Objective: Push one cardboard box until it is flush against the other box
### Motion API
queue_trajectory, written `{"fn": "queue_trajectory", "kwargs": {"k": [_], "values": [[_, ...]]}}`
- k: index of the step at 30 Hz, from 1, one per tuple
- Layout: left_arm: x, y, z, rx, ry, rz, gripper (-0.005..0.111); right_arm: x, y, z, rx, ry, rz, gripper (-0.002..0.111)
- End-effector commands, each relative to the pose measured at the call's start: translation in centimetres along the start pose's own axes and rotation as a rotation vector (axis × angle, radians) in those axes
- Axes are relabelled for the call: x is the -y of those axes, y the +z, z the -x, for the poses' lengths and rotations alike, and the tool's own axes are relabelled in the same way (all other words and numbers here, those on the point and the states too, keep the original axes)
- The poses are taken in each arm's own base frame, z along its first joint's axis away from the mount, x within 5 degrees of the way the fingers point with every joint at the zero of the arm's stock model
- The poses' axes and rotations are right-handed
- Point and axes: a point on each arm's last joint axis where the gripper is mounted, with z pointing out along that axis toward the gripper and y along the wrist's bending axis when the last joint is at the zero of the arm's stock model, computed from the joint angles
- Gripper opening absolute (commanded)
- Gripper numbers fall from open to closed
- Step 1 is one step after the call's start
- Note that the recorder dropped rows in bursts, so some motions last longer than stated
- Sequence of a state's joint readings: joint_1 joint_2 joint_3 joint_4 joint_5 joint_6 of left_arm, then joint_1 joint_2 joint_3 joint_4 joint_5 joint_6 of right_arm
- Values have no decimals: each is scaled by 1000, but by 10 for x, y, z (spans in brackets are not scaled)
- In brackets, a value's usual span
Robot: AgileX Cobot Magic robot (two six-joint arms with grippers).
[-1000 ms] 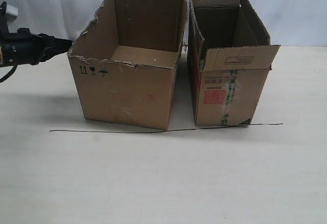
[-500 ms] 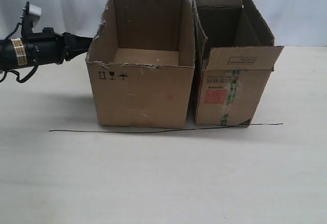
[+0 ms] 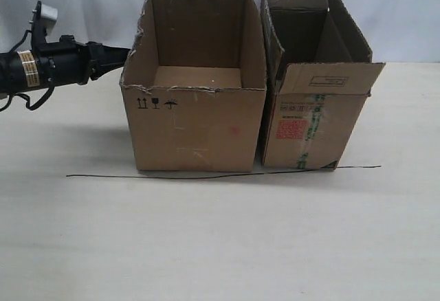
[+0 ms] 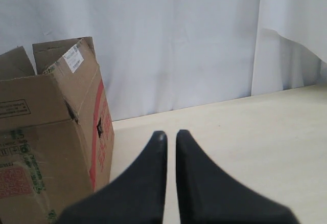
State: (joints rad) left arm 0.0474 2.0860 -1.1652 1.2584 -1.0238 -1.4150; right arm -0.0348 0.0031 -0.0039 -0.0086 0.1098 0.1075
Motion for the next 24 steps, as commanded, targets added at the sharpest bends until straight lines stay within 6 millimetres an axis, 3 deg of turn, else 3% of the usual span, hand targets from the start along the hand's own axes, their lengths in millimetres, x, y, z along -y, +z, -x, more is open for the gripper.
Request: {"fn": "queue_trajectory", "kwargs": {"k": [1,9,11,16,18,24], "values": [[1,2,2,16,-33,-8,0,0,0,-1,-2,-6,1,5],[1,2,2,17,-40,-8,0,0,0,-1,-2,-6,1,5],[-2,-8,10,39,-30,8,0,0,0,-1,-2,-6,1,5],[0,-59,37,58,57,36,0,0,0,-1,-2,-6,1,5],[9,-82,40,88,65,14,0,0,0,-1,-2,-6,1,5],[40,-121,9,230,142,35,0,0,0,-1,-2,-6,1,5]]}}
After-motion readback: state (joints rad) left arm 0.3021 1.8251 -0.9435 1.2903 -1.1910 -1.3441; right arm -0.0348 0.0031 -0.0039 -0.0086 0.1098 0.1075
